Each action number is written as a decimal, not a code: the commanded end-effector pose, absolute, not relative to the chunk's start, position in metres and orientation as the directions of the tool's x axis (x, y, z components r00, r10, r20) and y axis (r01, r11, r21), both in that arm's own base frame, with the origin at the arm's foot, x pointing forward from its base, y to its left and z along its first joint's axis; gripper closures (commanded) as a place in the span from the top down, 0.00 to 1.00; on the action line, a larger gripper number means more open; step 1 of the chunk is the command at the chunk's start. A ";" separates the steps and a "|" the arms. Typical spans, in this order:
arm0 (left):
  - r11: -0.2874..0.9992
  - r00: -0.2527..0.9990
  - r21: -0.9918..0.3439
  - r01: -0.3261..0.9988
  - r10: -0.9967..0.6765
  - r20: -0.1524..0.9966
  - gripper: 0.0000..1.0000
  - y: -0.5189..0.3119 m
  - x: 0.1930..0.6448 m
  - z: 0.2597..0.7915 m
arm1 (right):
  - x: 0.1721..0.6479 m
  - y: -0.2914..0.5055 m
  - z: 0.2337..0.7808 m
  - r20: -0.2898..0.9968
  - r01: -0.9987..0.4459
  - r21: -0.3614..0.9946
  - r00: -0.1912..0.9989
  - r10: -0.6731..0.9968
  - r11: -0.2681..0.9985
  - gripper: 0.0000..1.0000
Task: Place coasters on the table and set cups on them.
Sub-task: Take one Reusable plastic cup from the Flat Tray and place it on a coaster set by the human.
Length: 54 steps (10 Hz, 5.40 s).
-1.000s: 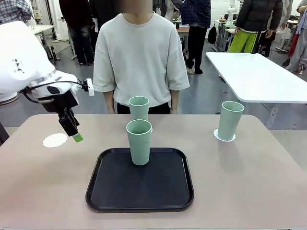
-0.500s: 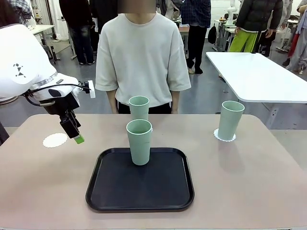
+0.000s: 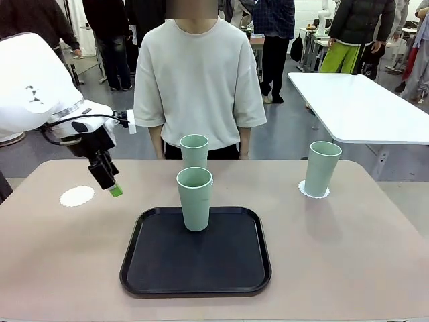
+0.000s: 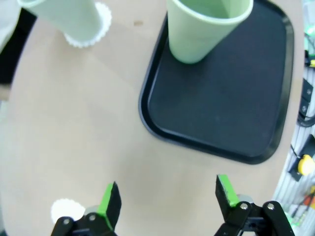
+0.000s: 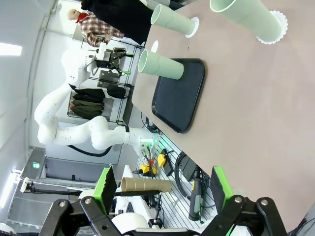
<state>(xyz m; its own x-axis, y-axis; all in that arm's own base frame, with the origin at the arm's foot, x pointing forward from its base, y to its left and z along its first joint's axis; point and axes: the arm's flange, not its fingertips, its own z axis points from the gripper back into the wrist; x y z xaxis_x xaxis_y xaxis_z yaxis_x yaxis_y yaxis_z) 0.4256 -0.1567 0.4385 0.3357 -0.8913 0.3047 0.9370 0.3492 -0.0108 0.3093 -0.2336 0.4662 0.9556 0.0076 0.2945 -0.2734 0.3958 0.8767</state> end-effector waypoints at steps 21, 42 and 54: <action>0.019 -0.030 0.045 0.999 -0.471 0.881 1.00 -0.135 0.443 0.360 | 0.308 -0.234 0.467 0.294 -0.273 0.880 0.956 0.006 0.388 1.00; -0.109 -0.013 -0.012 0.994 -0.226 0.974 1.00 -0.187 0.478 0.261 | 0.308 -0.234 0.467 0.294 -0.273 0.880 0.956 0.006 0.388 1.00; -0.173 -0.024 -0.009 0.985 -0.188 0.982 1.00 -0.213 0.485 0.242 | 0.308 -0.234 0.467 0.294 -0.273 0.880 0.956 0.006 0.388 1.00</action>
<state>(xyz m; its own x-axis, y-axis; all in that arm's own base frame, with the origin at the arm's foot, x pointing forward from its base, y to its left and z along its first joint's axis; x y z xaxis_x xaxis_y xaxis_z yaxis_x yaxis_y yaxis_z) 0.4819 -0.2066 0.2460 0.0151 -0.2213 0.9751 0.9857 -0.1604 -0.0517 0.3090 -0.2339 0.4662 0.9558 0.0067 0.2939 -0.2724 0.3965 0.8767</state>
